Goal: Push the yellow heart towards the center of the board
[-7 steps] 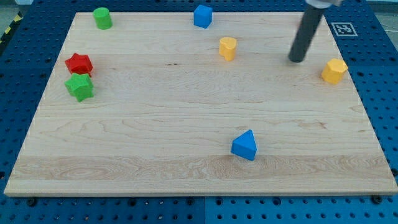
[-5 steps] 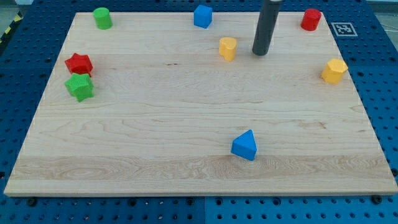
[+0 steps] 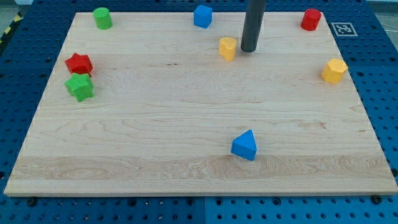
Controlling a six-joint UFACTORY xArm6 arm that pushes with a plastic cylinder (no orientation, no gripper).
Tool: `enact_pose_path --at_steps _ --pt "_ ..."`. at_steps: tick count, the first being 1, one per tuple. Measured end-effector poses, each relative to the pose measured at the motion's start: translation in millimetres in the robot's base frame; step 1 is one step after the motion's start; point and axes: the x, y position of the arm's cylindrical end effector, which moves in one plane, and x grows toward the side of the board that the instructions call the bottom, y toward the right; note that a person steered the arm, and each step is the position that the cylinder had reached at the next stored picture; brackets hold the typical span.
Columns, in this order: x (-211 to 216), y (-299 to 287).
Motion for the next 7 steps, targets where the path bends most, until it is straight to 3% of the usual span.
enact_pose_path --at_steps 7 --pt "2 -75"
